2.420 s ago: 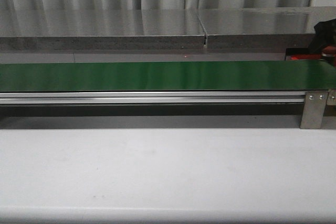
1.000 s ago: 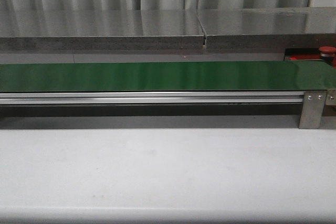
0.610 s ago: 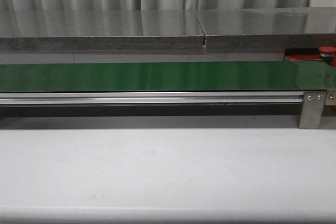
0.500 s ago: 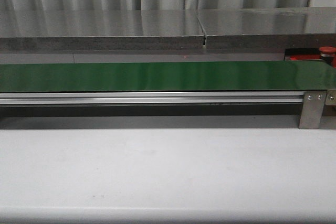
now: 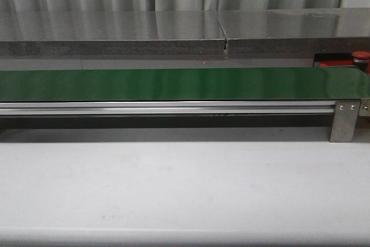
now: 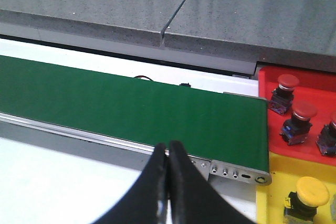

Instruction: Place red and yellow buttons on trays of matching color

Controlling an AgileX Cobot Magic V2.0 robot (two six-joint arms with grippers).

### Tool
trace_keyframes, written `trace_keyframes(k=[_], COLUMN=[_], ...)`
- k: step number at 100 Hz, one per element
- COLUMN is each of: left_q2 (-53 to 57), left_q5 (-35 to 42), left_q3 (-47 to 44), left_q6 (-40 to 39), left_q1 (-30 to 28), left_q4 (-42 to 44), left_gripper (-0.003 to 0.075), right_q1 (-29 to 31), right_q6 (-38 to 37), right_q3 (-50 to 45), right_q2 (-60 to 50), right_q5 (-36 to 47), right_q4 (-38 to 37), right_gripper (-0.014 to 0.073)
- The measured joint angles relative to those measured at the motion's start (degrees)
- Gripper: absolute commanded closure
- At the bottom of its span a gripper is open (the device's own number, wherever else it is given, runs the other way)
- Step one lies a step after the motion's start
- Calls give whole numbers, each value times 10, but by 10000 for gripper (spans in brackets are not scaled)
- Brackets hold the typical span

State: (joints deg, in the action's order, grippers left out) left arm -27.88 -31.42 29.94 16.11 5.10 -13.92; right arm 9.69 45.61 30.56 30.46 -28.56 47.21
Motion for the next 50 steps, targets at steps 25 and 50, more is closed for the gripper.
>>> trace_keyframes(k=[25, 50], left_q2=[0, 0], left_q5=[0, -6], left_q3=[0, 0], left_q6=[0, 0], left_q1=[0, 0], left_q4=[0, -1], left_gripper=[739, 613], right_q1=[0, 0], right_q6=[0, 0], right_q3=[0, 0], right_q2=[0, 0], right_q5=[0, 0], right_q4=[0, 0], right_gripper=[711, 711])
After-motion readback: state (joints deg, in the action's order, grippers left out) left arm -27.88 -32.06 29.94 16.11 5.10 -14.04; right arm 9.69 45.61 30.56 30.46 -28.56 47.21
